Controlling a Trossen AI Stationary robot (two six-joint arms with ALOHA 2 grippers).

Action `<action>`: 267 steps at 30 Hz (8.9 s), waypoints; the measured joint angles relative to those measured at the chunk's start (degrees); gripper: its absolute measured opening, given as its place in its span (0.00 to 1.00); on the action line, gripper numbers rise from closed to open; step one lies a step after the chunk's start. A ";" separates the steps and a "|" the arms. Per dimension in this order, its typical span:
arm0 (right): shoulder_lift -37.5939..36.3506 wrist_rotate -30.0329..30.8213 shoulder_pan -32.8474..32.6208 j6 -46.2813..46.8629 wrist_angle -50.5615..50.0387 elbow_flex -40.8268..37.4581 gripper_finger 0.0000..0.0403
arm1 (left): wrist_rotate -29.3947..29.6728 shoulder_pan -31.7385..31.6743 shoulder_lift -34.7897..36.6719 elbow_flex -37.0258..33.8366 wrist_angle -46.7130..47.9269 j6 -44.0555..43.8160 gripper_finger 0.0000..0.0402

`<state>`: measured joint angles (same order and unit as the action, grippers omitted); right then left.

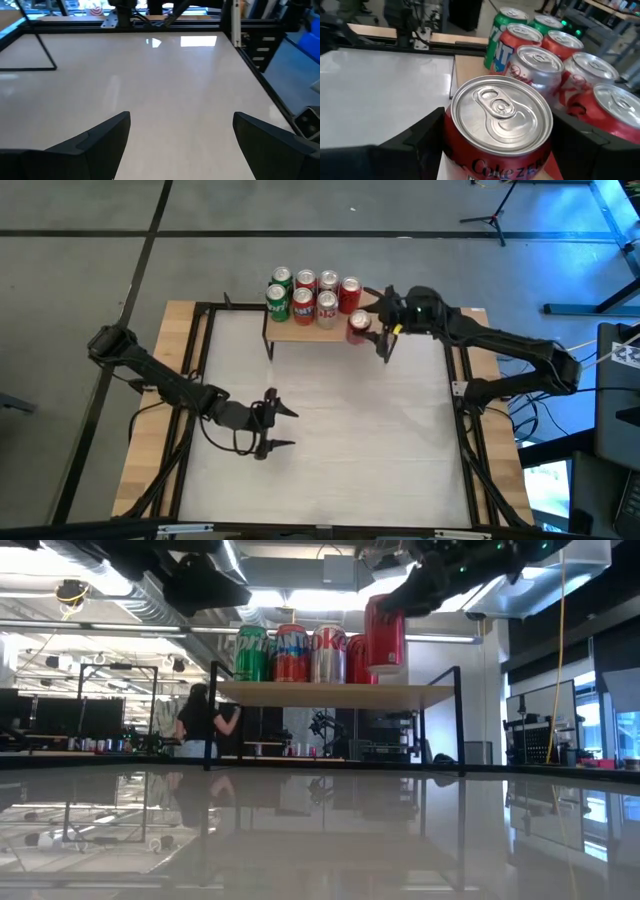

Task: Place canned beverage on shelf
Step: Put the red soda can on the shelf aligned with the other red soda can, then return to Home Position

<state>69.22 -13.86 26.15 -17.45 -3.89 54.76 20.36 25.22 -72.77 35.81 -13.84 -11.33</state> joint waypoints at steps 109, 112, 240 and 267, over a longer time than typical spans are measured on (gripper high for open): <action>2.77 14.42 7.59 2.18 6.88 -3.94 0.88 | -0.02 -5.82 0.00 0.00 -0.86 1.38 0.85; 2.07 15.39 7.59 2.16 5.25 -3.91 0.88 | -0.02 -5.82 0.00 0.00 -0.84 1.40 0.85; -67.46 17.74 -21.63 20.08 5.48 -54.31 0.01 | -11.82 -17.54 69.13 -35.37 11.97 13.48 0.01; -67.48 17.72 -21.63 20.11 5.49 -54.31 0.01 | -9.04 -24.20 69.05 -35.36 10.82 12.55 0.01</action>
<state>1.74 3.86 4.51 2.66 1.61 0.45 11.32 1.02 -3.73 0.45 -3.02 1.21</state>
